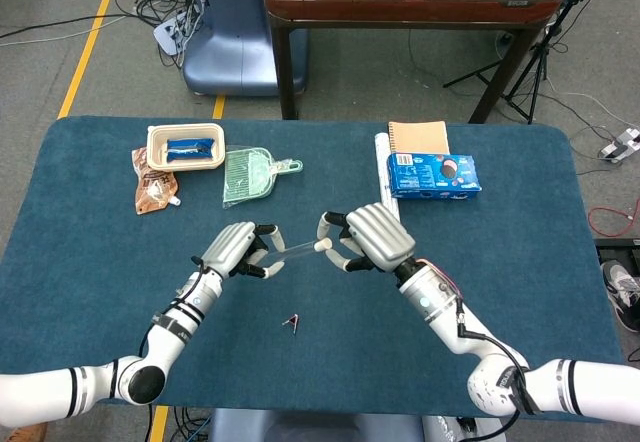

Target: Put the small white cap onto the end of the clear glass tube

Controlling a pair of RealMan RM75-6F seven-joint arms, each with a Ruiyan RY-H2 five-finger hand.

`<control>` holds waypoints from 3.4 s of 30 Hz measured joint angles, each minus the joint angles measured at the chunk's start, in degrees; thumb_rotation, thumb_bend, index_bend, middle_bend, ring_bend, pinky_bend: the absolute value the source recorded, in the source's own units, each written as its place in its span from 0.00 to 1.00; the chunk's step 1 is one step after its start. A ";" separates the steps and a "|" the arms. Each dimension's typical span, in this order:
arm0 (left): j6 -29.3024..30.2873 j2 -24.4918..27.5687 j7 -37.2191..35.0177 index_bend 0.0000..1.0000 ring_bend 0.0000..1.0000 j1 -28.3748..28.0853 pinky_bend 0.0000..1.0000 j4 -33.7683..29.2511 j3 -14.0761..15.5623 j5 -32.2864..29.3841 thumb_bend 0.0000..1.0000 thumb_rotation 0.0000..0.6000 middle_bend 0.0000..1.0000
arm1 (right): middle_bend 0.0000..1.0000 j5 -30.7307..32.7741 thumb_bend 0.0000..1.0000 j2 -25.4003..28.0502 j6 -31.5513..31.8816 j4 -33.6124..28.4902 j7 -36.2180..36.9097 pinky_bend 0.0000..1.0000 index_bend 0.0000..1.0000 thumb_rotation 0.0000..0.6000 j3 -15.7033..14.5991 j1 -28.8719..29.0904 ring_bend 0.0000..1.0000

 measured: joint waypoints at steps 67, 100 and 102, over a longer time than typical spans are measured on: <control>-1.02 -8.41 8.81 0.62 1.00 -1.67 0.95 16.66 8.47 4.16 0.26 1.00 1.00 | 0.99 -5.72 0.00 4.18 9.39 -0.59 0.61 1.00 0.42 1.00 -5.72 -8.82 1.00; 0.39 -4.79 18.85 0.17 0.85 0.47 0.93 9.81 7.86 -0.89 0.26 1.00 0.94 | 0.93 -4.29 0.01 10.34 9.02 0.79 0.06 1.00 0.42 1.00 -7.15 -14.19 1.00; 2.34 -0.73 18.71 0.18 0.80 1.99 0.91 6.05 8.00 -0.32 0.26 1.00 0.89 | 0.89 -3.51 0.05 12.06 9.16 0.55 -0.64 1.00 0.42 1.00 -8.01 -15.40 0.98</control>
